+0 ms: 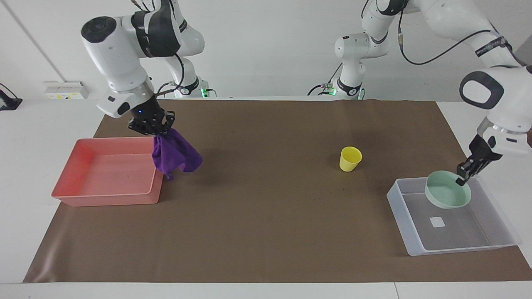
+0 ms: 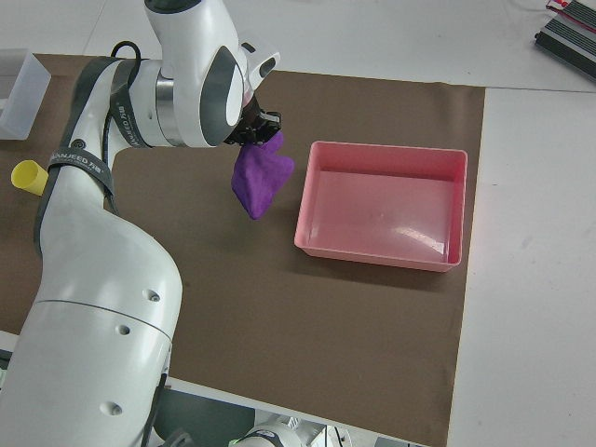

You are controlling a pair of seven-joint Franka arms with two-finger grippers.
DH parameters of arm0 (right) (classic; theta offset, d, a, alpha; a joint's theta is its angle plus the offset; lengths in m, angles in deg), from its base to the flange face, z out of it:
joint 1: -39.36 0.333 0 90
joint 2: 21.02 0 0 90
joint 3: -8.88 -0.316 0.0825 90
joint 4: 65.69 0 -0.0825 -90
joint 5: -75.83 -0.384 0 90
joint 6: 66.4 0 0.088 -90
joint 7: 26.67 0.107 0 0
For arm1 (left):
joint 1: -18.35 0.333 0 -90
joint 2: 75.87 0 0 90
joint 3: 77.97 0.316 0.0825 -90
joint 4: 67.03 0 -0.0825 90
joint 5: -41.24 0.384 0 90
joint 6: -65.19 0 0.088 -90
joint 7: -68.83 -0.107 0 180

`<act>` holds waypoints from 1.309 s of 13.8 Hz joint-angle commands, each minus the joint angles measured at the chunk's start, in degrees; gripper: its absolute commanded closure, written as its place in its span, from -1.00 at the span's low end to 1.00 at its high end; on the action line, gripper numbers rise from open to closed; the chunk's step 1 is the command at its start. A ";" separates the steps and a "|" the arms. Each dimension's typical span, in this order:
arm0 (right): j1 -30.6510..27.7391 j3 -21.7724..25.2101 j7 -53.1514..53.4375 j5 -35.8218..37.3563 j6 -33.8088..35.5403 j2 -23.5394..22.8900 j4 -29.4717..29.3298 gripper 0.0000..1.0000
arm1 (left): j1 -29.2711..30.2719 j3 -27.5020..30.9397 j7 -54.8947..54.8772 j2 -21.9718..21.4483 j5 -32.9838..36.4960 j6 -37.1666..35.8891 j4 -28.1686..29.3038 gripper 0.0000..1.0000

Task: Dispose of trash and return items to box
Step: 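Lower the bowl into the bin while the right gripper drops the cloth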

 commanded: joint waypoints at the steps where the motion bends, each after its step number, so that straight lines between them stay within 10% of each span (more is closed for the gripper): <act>1: -4.56 -0.33 -3.42 2.27 2.44 -0.22 -2.72 0.99 | -0.43 0.57 0.20 7.69 -1.27 4.68 -3.09 1.00; 3: -8.26 -0.33 -6.42 2.37 2.01 0.30 -0.80 0.99 | -0.08 0.65 -0.76 8.23 -0.75 5.65 -1.52 0.82; 5: -10.90 -0.33 -6.51 2.54 0.78 1.54 3.32 0.99 | -0.69 0.74 -1.73 7.62 -0.74 7.67 0.60 -0.99; 12: -14.78 -0.33 -9.33 2.54 -11.34 -0.65 14.23 0.97 | -2.88 -0.48 -1.82 -13.62 6.26 -22.58 3.04 -1.00; 16: -14.26 -0.33 -9.59 2.54 -15.93 -1.89 17.84 0.79 | -2.98 -8.20 0.02 -28.22 6.55 -19.61 25.07 -1.00; 18: -13.73 -0.51 -9.59 2.54 -15.23 -2.06 17.41 -0.06 | -3.16 -12.59 6.23 -33.58 6.55 -6.99 37.63 -1.00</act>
